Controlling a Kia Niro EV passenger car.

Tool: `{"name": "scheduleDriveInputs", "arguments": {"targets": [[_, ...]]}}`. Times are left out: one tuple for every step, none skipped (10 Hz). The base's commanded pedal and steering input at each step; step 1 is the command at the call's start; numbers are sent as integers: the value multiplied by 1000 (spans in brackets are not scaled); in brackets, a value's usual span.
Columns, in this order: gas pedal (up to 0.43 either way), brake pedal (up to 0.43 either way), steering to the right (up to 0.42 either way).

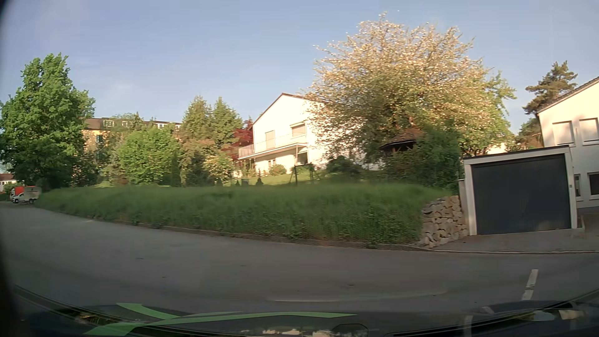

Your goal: Follow the waypoints while adhering to traffic rules and regulations

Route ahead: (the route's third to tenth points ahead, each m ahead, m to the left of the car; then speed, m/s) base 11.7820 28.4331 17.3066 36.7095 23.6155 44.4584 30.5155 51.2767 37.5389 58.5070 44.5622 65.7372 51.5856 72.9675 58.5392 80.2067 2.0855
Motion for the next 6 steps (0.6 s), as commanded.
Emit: {"name": "scheduleDriveInputs", "arguments": {"targets": [[98, 0, -943], [118, 0, -943], [130, 0, -943], [130, 0, -942], [130, 0, -939], [138, 0, -934]]}}
